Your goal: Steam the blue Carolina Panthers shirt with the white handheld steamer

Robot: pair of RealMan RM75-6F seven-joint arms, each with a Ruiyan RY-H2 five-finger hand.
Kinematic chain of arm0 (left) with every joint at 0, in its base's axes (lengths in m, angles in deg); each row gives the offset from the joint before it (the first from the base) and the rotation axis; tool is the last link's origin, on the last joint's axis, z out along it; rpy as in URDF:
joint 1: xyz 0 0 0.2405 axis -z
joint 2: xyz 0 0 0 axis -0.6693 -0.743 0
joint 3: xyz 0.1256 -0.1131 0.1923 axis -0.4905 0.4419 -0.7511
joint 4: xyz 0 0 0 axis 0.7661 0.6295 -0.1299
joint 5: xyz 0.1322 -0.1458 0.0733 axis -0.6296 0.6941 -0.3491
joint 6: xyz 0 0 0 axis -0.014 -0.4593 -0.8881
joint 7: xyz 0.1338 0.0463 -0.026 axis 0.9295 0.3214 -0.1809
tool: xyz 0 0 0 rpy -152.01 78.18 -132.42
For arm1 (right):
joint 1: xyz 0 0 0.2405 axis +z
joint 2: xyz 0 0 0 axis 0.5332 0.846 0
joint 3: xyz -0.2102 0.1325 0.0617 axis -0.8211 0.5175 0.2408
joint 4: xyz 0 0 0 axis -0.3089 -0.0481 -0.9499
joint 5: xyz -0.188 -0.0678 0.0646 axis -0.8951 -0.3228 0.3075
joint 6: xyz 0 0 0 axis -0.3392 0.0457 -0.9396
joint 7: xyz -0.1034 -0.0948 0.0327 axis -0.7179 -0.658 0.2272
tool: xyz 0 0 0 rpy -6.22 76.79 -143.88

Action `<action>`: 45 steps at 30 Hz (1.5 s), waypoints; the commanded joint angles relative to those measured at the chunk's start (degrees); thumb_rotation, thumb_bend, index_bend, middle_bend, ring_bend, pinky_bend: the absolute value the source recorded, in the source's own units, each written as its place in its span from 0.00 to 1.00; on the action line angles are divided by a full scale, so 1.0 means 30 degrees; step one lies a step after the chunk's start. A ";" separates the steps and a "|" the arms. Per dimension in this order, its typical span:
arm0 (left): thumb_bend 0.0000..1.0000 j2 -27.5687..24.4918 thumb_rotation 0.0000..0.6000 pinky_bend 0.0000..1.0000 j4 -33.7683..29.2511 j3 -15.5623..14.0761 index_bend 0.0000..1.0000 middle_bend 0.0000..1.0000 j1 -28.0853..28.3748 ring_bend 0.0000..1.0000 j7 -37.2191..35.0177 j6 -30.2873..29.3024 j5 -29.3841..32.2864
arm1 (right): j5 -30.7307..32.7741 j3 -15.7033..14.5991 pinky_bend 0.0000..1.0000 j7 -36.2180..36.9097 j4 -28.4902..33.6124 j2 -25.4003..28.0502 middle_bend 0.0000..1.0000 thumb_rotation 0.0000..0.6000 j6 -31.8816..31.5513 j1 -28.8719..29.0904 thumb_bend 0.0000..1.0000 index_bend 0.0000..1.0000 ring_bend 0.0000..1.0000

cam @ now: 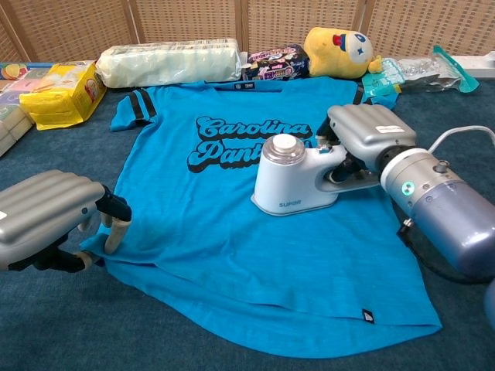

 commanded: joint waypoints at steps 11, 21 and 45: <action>0.48 0.0041 1.00 0.49 0.0123 -0.0006 0.66 0.53 -0.0007 0.44 -0.0176 -0.0064 -0.0110 | -0.0872 -0.1870 0.69 -0.1395 0.3459 0.1170 0.68 1.00 -0.0277 -0.1057 0.34 0.68 0.73; 0.48 -0.0036 1.00 0.49 -0.0026 -0.0028 0.66 0.53 -0.0028 0.44 -0.0066 -0.0164 -0.0235 | -0.1129 -0.2196 0.69 -0.1302 0.4687 0.2226 0.67 1.00 -0.0734 -0.1854 0.34 0.68 0.73; 0.48 -0.0097 1.00 0.49 -0.0394 0.0036 0.66 0.53 -0.0087 0.44 0.0482 -0.0147 -0.0017 | 0.4224 0.3898 0.73 0.1117 0.3453 0.3423 0.68 1.00 -0.0718 -0.1473 0.34 0.68 0.76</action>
